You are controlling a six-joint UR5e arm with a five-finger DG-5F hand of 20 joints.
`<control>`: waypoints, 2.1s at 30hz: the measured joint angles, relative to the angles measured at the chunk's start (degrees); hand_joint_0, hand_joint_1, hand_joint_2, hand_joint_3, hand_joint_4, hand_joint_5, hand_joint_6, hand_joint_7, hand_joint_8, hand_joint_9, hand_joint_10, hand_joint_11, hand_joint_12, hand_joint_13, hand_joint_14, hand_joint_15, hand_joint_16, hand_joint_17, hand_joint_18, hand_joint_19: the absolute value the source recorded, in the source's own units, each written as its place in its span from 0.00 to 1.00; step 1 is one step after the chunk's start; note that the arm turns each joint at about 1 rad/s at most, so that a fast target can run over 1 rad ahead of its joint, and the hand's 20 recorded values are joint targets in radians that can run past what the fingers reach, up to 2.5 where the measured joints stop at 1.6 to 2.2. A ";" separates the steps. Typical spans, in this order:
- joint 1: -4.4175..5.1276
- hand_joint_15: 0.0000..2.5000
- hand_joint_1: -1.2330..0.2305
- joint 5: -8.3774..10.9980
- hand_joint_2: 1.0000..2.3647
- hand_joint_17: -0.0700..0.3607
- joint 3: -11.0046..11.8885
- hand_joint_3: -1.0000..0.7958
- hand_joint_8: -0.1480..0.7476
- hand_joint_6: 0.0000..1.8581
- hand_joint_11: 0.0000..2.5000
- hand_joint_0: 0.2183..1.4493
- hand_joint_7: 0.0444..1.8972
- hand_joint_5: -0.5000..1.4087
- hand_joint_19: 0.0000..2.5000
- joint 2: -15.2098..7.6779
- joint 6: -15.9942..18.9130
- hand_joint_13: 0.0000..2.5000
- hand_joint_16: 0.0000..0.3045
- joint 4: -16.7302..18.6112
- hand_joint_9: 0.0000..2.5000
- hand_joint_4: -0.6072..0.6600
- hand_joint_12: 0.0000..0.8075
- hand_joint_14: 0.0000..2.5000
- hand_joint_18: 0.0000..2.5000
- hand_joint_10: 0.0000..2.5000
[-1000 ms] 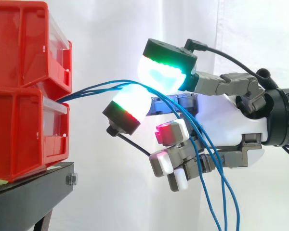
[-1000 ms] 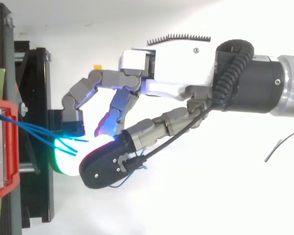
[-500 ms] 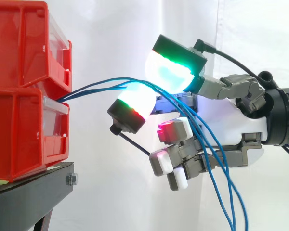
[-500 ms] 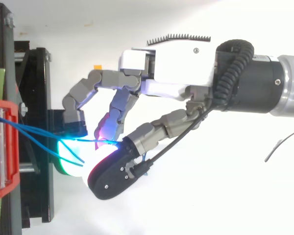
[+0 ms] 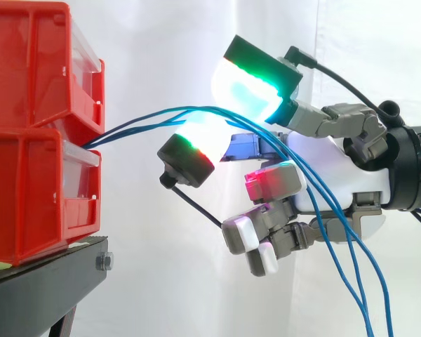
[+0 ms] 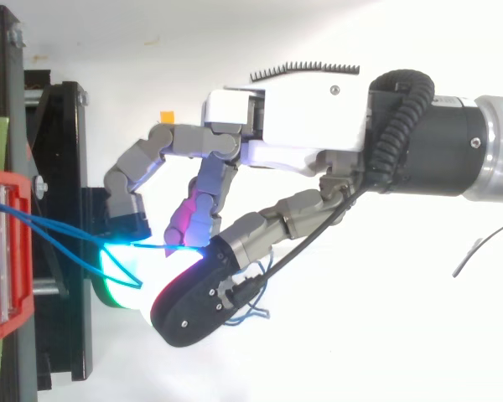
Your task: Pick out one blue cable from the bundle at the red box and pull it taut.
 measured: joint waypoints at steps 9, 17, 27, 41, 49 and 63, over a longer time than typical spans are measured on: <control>0.08 0.28 0.29 0.00 0.00 0.38 0.17 0.28 0.41 0.48 0.32 0.31 0.52 0.23 0.33 0.01 0.00 0.41 0.14 -0.16 0.54 0.33 0.36 0.01 0.34 0.01; 0.12 0.28 0.39 0.02 0.00 0.40 0.22 0.29 0.38 0.44 0.31 0.28 0.46 0.23 0.33 0.00 0.00 0.40 0.15 -0.18 0.51 0.30 0.37 0.01 0.31 0.01; 0.17 0.27 0.42 0.07 0.00 0.41 0.21 0.28 0.39 0.37 0.29 0.24 0.54 0.24 0.32 0.00 0.00 0.40 0.16 -0.19 0.52 0.31 0.39 0.01 0.31 0.01; 0.08 0.26 0.34 0.10 0.00 0.45 0.18 0.28 0.42 0.33 0.28 0.15 0.60 0.26 0.31 -0.01 -0.06 0.42 0.18 -0.28 0.54 0.33 0.41 0.01 0.34 0.01; 0.12 0.26 0.40 0.20 0.00 0.46 0.18 0.28 0.42 0.32 0.27 0.14 0.62 0.26 0.31 -0.02 -0.09 0.42 0.19 -0.27 0.54 0.32 0.42 0.01 0.34 0.01; 0.18 0.27 0.34 0.09 0.00 0.41 0.18 0.28 0.39 0.36 0.29 0.23 0.57 0.24 0.33 -0.02 -0.08 0.37 0.15 -0.52 0.47 0.31 0.37 0.01 0.28 0.01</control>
